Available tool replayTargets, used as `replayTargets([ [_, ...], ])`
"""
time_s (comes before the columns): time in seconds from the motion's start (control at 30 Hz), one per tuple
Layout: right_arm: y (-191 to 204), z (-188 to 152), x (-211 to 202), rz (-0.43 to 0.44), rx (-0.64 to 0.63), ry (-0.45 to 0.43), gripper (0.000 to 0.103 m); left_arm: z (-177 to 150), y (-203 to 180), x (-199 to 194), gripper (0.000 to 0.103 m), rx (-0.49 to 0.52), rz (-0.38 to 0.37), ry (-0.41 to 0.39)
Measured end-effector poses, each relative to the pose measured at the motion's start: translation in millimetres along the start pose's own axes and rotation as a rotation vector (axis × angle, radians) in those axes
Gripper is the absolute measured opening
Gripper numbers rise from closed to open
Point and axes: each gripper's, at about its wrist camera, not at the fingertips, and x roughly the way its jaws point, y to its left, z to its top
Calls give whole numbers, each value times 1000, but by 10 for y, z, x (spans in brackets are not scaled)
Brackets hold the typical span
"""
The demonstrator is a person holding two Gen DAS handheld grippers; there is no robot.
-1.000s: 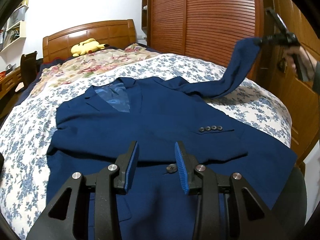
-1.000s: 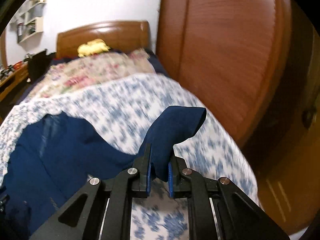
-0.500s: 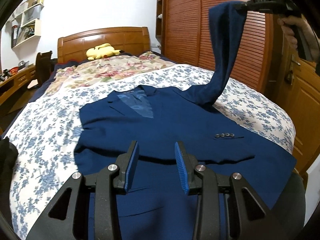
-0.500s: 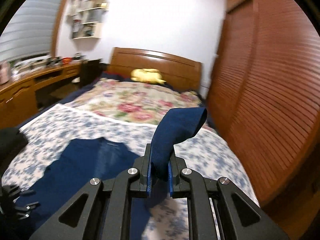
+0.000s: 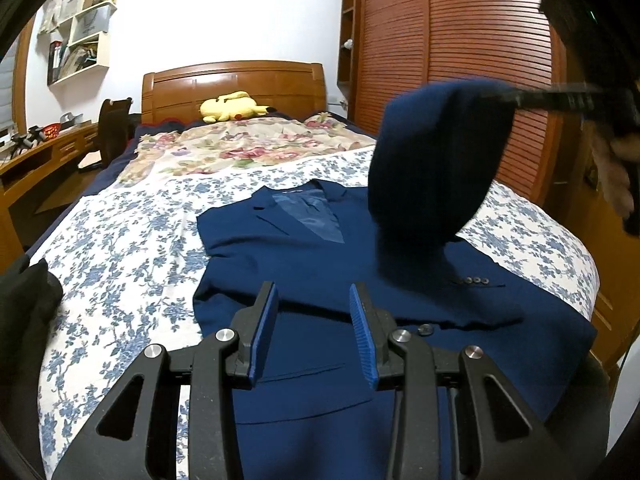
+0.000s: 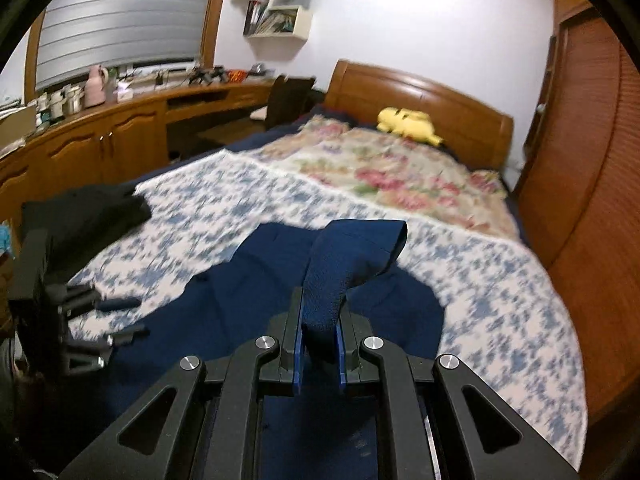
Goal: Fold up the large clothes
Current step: 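Lift the cuff with the right tool and fold the sleeve across the jacket front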
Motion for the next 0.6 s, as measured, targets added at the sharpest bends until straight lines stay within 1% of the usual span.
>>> replayTargets([
  [0.07,51,17,118,20,6,18,12,7,30,-7,38,-8,3,-4],
  [0.1,17,41,189,32,11,27,12,10,45,-11,38,-10,4,-5],
  [0.13,-5,192,234,43,13,34,12,13,64,-16,38,-13,7,-7],
  [0.17,10,185,245,54,16,39,12,15,87,-19,38,-17,9,-7],
  [0.23,-65,367,273,71,16,48,12,18,117,-17,38,-23,10,-8],
  [0.33,-110,371,171,97,10,63,12,18,146,-17,38,-28,15,-8],
  [0.57,-115,282,237,139,15,111,13,15,167,-3,38,-30,23,-4],
  [0.6,-118,263,258,146,24,120,15,13,169,-2,38,-30,24,-4],
])
